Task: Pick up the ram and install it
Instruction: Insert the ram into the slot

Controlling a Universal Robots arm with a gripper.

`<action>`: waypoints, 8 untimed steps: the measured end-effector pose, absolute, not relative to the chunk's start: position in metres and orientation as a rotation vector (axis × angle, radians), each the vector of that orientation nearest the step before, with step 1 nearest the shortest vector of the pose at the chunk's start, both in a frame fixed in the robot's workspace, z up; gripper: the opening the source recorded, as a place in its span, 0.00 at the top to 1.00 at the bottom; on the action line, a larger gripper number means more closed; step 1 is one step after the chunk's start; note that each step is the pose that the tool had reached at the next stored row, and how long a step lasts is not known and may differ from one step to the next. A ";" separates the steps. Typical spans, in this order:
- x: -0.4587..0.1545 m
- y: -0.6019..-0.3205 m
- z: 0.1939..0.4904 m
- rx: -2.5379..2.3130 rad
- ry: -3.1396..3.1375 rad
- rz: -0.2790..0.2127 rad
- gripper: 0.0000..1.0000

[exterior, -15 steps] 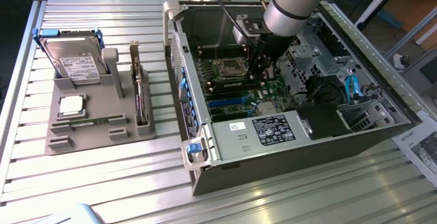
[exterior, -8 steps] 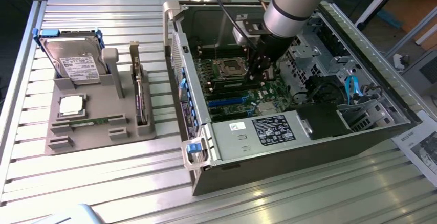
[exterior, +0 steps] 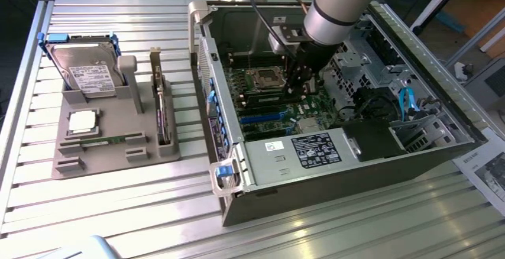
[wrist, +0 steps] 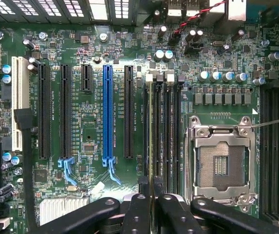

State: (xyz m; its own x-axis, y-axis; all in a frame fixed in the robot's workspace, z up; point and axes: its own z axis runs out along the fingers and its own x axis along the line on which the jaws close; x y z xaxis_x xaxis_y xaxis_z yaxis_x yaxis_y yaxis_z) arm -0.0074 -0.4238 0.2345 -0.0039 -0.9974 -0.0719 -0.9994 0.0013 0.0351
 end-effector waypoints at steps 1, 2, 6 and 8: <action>-0.007 -0.424 0.234 -2.199 2.204 0.118 0.87; -0.007 -0.424 0.234 -2.199 2.204 0.118 0.87; -0.007 -0.424 0.233 -2.198 2.204 0.118 0.87; -0.007 -0.424 0.232 -2.199 2.204 0.118 0.87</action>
State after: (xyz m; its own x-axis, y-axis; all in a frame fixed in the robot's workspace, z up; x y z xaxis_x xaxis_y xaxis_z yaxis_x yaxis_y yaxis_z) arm -0.0074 -0.4238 0.2319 -0.0038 -0.9974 -0.0720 -0.9994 0.0013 0.0351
